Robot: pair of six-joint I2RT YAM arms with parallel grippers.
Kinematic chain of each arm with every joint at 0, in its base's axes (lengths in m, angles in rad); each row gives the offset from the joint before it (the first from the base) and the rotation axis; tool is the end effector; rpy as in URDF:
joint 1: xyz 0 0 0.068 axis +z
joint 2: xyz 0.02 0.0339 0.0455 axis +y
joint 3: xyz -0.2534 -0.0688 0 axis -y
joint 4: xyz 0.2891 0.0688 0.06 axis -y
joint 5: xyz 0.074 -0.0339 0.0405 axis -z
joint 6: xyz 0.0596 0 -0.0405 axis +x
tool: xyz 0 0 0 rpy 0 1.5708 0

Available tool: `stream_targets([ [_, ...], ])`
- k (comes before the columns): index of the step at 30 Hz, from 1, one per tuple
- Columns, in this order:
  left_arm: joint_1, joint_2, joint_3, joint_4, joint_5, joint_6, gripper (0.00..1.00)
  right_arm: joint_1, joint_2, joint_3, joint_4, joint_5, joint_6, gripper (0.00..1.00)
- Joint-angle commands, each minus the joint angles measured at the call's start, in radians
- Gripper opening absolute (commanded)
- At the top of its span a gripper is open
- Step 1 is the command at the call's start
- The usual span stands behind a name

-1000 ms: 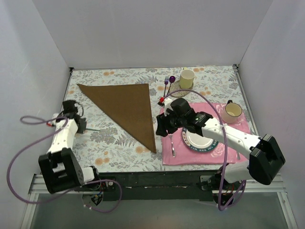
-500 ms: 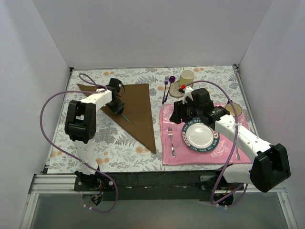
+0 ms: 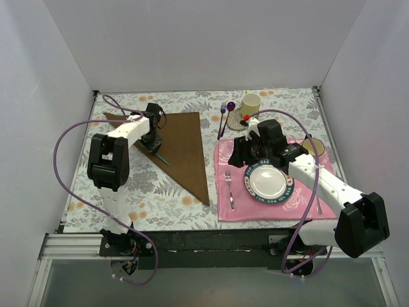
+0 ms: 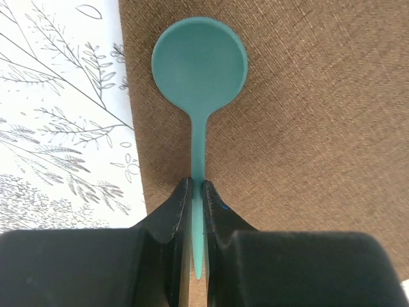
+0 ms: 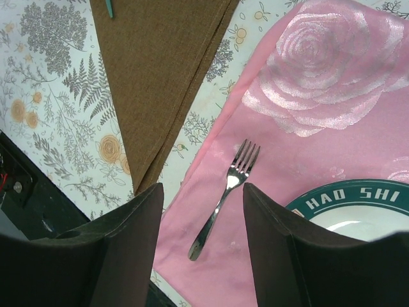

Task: Fold the napkin, place the utensils inside, and roll it up
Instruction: Place the utensil onto the napkin

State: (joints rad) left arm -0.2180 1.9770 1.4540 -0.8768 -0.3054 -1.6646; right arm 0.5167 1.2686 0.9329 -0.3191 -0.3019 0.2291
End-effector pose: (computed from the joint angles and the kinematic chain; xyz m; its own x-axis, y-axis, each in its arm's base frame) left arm 0.4167 -0.0739 0.1249 -0.0655 -0.9580 -0.2790 -0.9725 0.1239 -0.1972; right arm 0.2879 0.1839 0.2371 -0.6693 -0.1309 -0.7313 -0.5388 0.7633 0.3565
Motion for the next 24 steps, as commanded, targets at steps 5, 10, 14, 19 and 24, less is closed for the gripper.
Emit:
stream_targets([
  [5, -0.003, 0.042, 0.034, -0.007, -0.032, 0.046, 0.00, -0.006, -0.014, -0.019, 0.031, -0.020, 0.004, 0.61],
  [10, -0.003, 0.036, 0.045, -0.021, -0.050, 0.069, 0.00, -0.004, -0.009, -0.019, 0.037, -0.031, 0.007, 0.61],
  [14, -0.003, 0.028, 0.051, -0.022, -0.052, 0.086, 0.00, -0.006, -0.008, -0.023, 0.037, -0.034, 0.009, 0.61],
  [19, -0.003, 0.025, 0.063, -0.030, -0.058, 0.091, 0.00, -0.004, -0.012, -0.034, 0.048, -0.043, 0.016, 0.61],
  [24, -0.001, 0.028, 0.083, -0.045, -0.064, 0.112, 0.00, -0.004, -0.009, -0.036, 0.051, -0.052, 0.022, 0.61],
])
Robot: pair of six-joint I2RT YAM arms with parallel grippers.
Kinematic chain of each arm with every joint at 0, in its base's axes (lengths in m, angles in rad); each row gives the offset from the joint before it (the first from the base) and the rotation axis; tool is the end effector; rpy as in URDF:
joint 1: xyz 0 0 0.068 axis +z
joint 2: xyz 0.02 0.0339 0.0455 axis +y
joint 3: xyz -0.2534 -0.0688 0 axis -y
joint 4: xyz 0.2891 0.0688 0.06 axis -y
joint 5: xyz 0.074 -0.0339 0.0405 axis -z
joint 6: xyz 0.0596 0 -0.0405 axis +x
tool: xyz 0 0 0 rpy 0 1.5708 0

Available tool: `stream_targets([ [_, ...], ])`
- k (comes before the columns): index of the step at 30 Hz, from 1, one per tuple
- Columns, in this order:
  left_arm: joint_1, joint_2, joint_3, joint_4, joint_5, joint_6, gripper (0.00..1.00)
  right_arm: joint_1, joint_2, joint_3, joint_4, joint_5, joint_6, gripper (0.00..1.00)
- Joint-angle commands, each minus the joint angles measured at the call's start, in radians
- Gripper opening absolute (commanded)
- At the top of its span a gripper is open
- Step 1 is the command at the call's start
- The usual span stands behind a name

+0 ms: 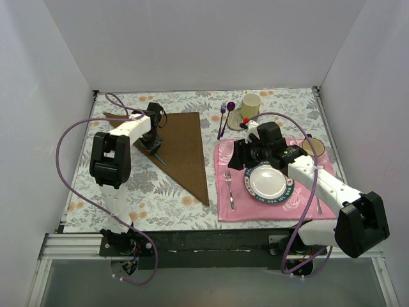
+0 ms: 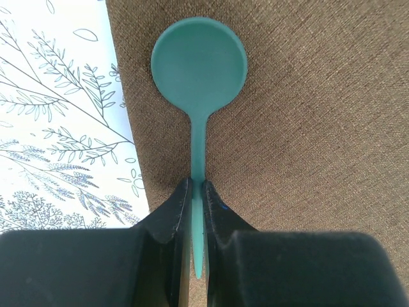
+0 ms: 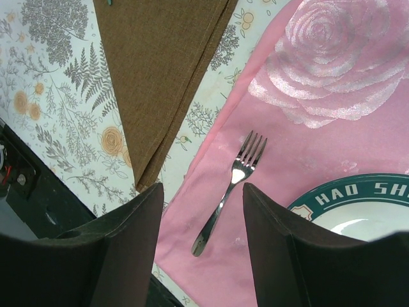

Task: Fold the napkin, place the utensils inside, and roll it up
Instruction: Place the utensil onto the napkin

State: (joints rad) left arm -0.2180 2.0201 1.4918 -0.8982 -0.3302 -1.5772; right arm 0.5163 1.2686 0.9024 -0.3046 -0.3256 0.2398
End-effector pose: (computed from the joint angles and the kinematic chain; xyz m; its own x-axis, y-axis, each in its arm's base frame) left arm 0.4228 -0.0739 0.1188 -0.1529 -0.9350 -0.3199 -0.9672 0.2080 -0.1458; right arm 0.2847 0.1835 0.2268 -0.6880 -0.1318 -0.7137 -0.5376 0.7531 0.3792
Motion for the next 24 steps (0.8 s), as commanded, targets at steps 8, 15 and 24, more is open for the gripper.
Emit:
stream_targets([
  [8, 0.006, 0.020, 0.042, -0.002, -0.026, 0.020, 0.00, -0.004, -0.008, -0.013, 0.042, -0.033, 0.015, 0.61],
  [15, 0.016, 0.026, 0.033, 0.001, -0.033, -0.009, 0.00, -0.004, -0.011, -0.022, 0.039, -0.027, 0.012, 0.61],
  [24, 0.039, -0.043, -0.054, 0.078, 0.000, -0.027, 0.05, -0.004, -0.011, -0.036, 0.047, -0.041, 0.021, 0.61],
])
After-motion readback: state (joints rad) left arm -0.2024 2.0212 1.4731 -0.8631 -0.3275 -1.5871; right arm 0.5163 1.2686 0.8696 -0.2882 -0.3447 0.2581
